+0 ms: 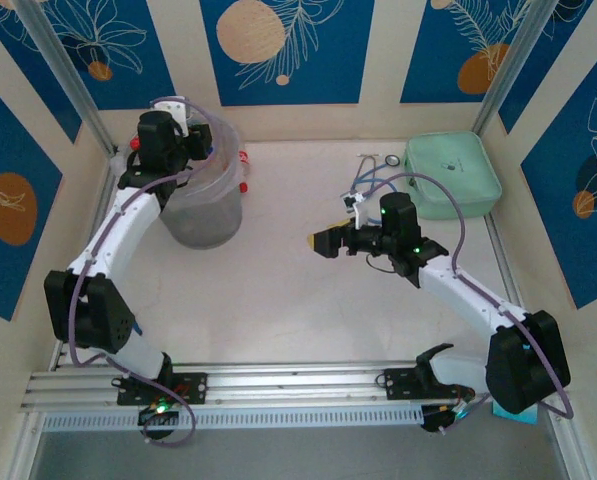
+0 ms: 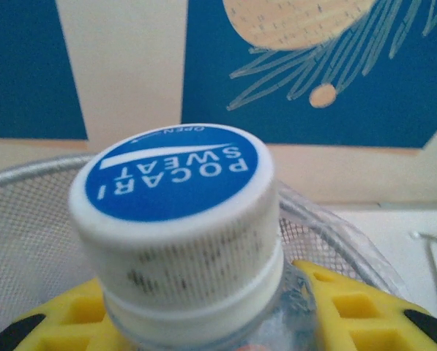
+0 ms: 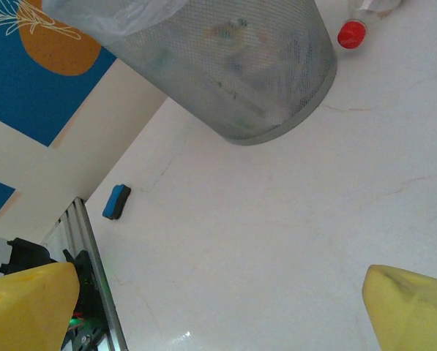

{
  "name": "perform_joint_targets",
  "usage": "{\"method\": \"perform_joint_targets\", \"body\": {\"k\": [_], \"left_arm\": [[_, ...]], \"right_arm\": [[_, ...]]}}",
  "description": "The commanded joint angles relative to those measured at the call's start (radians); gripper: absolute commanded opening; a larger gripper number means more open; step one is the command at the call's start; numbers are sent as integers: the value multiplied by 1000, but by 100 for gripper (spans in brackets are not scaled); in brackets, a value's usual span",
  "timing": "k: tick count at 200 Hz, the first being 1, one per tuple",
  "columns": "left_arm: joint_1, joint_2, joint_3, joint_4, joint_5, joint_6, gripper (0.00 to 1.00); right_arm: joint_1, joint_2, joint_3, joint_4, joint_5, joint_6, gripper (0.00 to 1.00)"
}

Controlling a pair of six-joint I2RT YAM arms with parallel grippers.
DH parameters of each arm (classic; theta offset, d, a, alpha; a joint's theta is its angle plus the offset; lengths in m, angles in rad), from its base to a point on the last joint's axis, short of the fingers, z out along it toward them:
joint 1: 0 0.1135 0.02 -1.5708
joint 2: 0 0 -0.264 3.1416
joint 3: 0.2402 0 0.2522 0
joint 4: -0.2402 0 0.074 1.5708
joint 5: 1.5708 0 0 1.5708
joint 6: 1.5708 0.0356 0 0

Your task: Put the plastic bottles in the bin

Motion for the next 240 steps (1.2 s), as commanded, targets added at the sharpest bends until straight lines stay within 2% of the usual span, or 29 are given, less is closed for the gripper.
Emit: {"method": "perform_joint_targets", "body": {"k": [1, 36, 91, 118, 152, 178, 188, 219, 227, 240], "left_arm": [[13, 69, -7, -443, 140, -8, 0], [20, 160, 59, -513, 181, -11, 0], [40, 253, 84, -496, 180, -43, 0], [40, 203, 117, -503, 126, -21, 42], [40, 114, 245, -569, 96, 21, 69], [41, 109, 403, -666, 65, 66, 91], [40, 114, 457, -690, 43, 83, 96], [44, 126, 535, -699, 19, 96, 95], [44, 128, 532, -688, 22, 90, 92], [43, 129, 510, -662, 19, 76, 81]], "right_arm": [[15, 15, 44, -28, -11, -26, 100], [33, 23, 59, -43, 3, -32, 100], [42, 28, 60, -66, 19, -43, 100], [48, 35, 63, -70, 18, -46, 100], [59, 57, 71, -63, 19, -45, 100], [78, 81, 86, -59, 18, -44, 100], [84, 91, 90, -60, 20, -45, 100], [104, 105, 104, -74, 25, -57, 100], [106, 108, 105, -77, 27, -60, 100], [110, 112, 107, -81, 28, -62, 100]]}}
